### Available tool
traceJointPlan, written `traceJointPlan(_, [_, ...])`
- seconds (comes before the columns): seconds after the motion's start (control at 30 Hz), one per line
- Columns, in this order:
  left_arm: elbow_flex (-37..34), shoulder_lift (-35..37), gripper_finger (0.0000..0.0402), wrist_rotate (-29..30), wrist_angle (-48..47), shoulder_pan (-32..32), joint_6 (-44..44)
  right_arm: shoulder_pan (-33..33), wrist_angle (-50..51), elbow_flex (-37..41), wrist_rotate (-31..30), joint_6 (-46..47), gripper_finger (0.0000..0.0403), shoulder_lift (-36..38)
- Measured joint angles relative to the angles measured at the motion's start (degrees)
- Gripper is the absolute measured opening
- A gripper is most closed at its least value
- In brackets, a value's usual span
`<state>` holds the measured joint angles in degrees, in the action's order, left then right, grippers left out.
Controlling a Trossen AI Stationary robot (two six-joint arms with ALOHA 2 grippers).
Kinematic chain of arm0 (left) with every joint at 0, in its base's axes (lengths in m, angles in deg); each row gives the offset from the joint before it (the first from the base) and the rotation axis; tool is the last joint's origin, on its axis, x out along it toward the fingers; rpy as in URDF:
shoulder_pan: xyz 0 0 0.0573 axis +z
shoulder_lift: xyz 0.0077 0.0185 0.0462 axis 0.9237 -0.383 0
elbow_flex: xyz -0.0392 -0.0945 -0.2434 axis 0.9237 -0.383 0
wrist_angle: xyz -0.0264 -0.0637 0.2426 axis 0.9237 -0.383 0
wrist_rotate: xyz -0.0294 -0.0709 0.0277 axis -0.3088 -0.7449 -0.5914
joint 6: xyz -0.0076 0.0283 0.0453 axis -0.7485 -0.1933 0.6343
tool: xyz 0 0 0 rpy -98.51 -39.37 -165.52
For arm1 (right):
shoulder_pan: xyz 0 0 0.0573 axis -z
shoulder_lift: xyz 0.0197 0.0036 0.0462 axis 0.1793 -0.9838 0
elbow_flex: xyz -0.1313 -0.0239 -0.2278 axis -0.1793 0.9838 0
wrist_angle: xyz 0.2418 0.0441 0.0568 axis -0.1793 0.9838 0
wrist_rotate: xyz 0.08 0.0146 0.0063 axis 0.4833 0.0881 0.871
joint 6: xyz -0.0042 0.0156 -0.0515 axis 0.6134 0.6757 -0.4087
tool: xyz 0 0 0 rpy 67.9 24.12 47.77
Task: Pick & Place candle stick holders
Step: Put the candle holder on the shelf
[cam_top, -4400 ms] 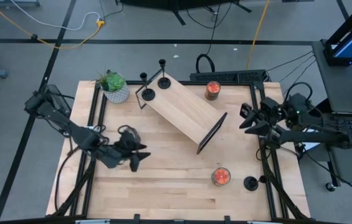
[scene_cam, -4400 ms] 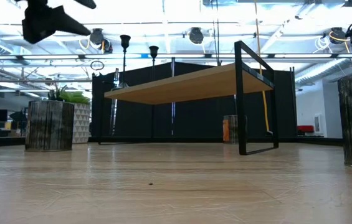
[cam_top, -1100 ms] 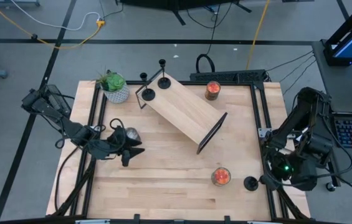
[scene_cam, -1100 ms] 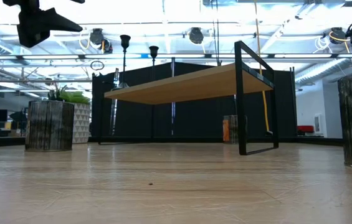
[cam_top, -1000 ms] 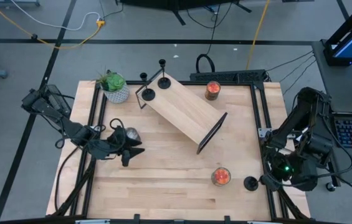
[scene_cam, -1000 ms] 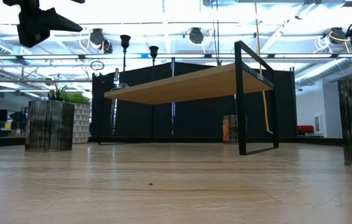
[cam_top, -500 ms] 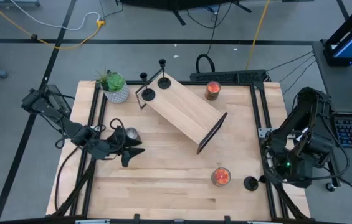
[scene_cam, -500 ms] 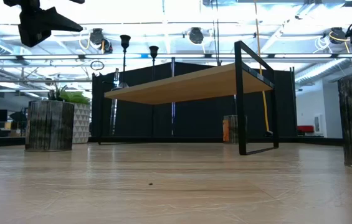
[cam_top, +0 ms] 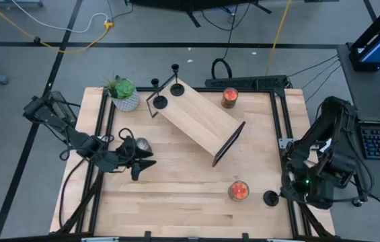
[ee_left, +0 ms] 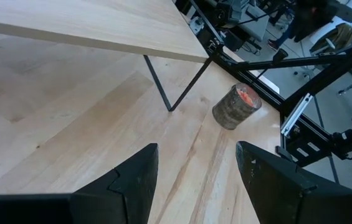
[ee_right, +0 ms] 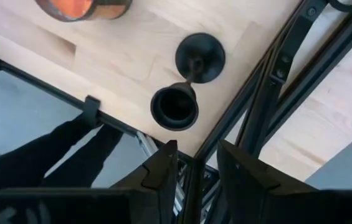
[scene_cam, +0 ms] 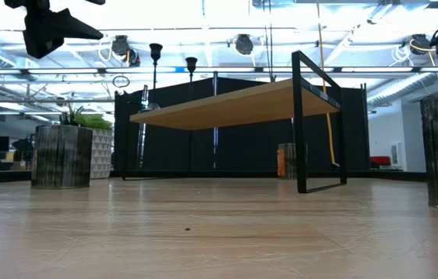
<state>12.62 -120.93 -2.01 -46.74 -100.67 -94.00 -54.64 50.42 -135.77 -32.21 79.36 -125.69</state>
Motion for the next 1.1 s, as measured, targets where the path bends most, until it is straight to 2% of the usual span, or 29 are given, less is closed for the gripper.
traceJointPlan(0.5, [0.0,0.0,0.0225,0.0,-0.1,0.0,0.4,0.0,4.2,0.0,-1.5,1.6,0.0105,-3.7])
traceJointPlan(0.6, [0.0,0.0,0.0225,0.0,-0.1,0.0,0.4,0.0,4.2,0.0,-3.0,1.5,0.0105,-3.9])
traceJointPlan(1.1, [0.0,0.0,0.0225,0.0,0.0,0.0,0.4,0.0,3.8,0.1,-3.0,1.5,0.0105,-4.3])
